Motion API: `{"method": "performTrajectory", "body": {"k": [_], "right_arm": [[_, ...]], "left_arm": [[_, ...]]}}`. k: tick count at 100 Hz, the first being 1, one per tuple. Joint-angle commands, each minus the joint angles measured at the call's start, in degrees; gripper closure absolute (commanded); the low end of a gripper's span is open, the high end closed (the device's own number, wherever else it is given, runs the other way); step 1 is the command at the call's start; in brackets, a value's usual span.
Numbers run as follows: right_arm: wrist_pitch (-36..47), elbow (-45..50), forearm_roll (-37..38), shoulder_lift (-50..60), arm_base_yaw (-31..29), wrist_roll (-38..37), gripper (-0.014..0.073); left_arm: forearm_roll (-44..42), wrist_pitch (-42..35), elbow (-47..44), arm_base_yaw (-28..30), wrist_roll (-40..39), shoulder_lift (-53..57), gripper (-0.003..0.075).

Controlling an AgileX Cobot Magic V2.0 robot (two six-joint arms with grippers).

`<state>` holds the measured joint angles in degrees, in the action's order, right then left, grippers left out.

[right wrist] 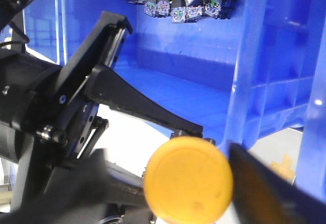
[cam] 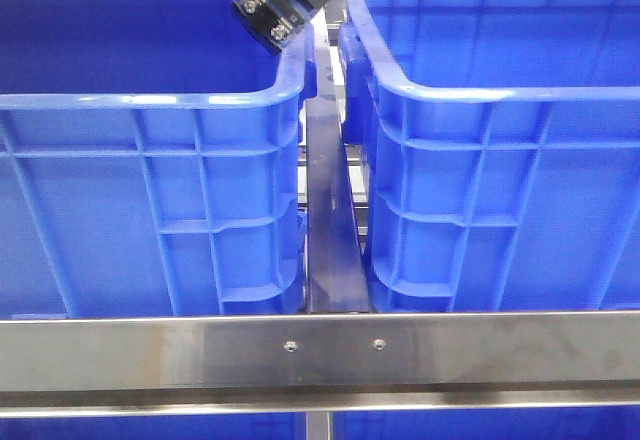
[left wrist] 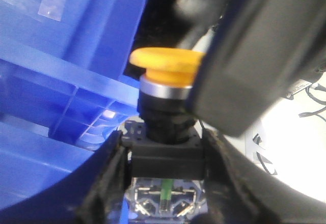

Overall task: Pick red and yellow buttons and place in box
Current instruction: 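Grasp the yellow cap with the right gripper, release the left gripper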

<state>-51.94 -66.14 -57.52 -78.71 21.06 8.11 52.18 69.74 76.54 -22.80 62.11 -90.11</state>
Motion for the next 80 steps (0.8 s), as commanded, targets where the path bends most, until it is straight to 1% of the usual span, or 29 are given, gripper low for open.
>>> {"method": "performTrajectory", "body": {"k": [1,5,12,28,35,42,46,47,49,50,51,54,59,61,66,80], "right_arm": [[0.42,-1.83,-3.56,1.35,-0.07,1.09,0.0244],[0.42,-1.83,-3.56,1.35,-0.07,1.09,0.0298],[0.42,-1.83,-3.61,1.35,-0.07,1.09,0.0342],[0.42,-1.83,-3.67,1.35,-0.07,1.09,0.0347],[0.42,-1.83,-3.74,1.35,-0.07,1.09,0.0347],[0.47,-1.83,-4.4,1.35,-0.07,1.09,0.0347],[0.47,-1.83,-4.99,1.35,-0.07,1.09,0.0347],[0.42,-1.83,-5.07,1.35,-0.07,1.09,0.0347],[0.42,-1.83,-5.3,1.35,-0.07,1.09,0.0347],[0.42,-1.83,-5.41,1.35,-0.07,1.09,0.0347],[0.42,-1.83,-5.46,1.35,-0.07,1.09,0.0347],[0.42,-1.83,-5.59,1.35,-0.07,1.09,0.0347],[0.42,-1.83,-5.63,1.35,-0.07,1.09,0.0347],[0.42,-1.83,-5.63,1.35,-0.07,1.09,0.0347],[0.42,-1.83,-5.63,1.35,-0.07,1.09,0.0347],[-0.13,-1.83,-5.6,1.35,-0.46,1.09,0.0347]], "left_arm": [[4.4,2.63,1.74,-0.5,0.14,2.55,0.0619],[4.4,2.63,1.74,-0.5,0.14,2.55,0.0619],[4.4,2.63,1.74,-0.5,0.14,2.55,0.0619],[4.4,2.27,1.74,-0.5,0.14,2.55,0.0617],[4.4,2.36,1.74,-0.5,0.14,2.55,0.0586],[4.4,2.54,1.74,-0.5,0.14,2.55,0.0482],[4.4,2.54,1.74,-0.5,0.14,2.55,0.0385],[4.4,2.54,1.74,-0.5,0.02,2.55,0.0349],[4.4,2.54,1.74,-0.5,0.01,2.55,0.0312],[4.4,2.54,1.74,-0.5,0.01,2.55,0.0275],[4.4,2.54,1.74,-0.5,0.01,2.55,0.0257],[4.4,2.54,1.74,-0.5,-0.07,2.55,0.0169],[4.4,2.54,1.97,-0.5,-0.07,2.55,0.0073],[4.4,2.54,2.1,-0.5,-0.07,2.55,0.0046],[4.4,2.54,2.2,-0.5,-0.07,2.55,0.0018],[4.21,2.89,2.3,-0.5,-0.07,2.55,0.0053]]}}
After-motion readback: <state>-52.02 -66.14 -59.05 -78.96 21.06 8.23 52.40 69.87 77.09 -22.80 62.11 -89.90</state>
